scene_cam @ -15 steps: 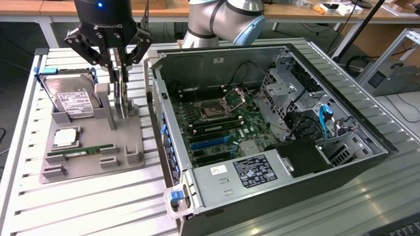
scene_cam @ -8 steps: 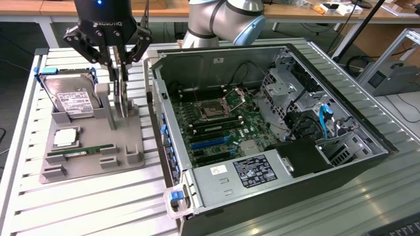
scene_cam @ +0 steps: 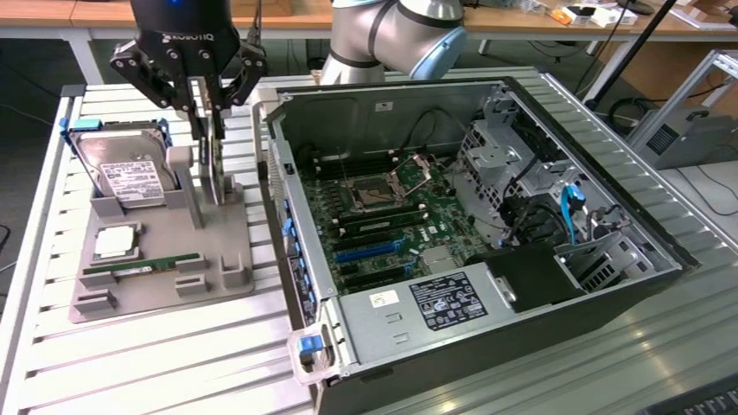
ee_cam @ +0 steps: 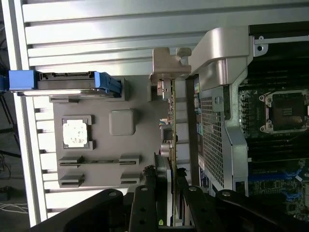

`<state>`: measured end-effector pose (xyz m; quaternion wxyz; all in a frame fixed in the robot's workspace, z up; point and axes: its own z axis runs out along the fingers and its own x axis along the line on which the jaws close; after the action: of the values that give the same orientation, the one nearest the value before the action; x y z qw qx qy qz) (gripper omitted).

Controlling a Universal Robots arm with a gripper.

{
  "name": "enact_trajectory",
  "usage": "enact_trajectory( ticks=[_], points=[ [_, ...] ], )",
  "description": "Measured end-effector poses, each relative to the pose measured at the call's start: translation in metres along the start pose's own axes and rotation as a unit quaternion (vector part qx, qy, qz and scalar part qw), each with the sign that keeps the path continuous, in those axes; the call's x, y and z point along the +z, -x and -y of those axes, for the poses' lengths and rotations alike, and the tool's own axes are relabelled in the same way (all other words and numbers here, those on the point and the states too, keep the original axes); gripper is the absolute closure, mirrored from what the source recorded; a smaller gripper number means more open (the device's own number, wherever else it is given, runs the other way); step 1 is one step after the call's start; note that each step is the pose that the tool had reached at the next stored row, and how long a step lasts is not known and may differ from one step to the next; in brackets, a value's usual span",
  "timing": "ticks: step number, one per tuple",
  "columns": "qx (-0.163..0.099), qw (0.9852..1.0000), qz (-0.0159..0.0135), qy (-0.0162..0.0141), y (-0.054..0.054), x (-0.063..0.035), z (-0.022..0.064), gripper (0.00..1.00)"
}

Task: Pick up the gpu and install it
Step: 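Pick up the gpu and move the gpu toward the slot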

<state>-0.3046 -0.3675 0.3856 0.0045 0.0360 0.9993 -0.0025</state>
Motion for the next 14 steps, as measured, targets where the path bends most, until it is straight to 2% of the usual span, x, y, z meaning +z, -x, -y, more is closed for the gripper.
enact_trajectory(
  ticks=[14],
  points=[
    [0.0,1.0,0.0,0.0001,0.0001,-0.009,0.0,0.73]
  ],
)
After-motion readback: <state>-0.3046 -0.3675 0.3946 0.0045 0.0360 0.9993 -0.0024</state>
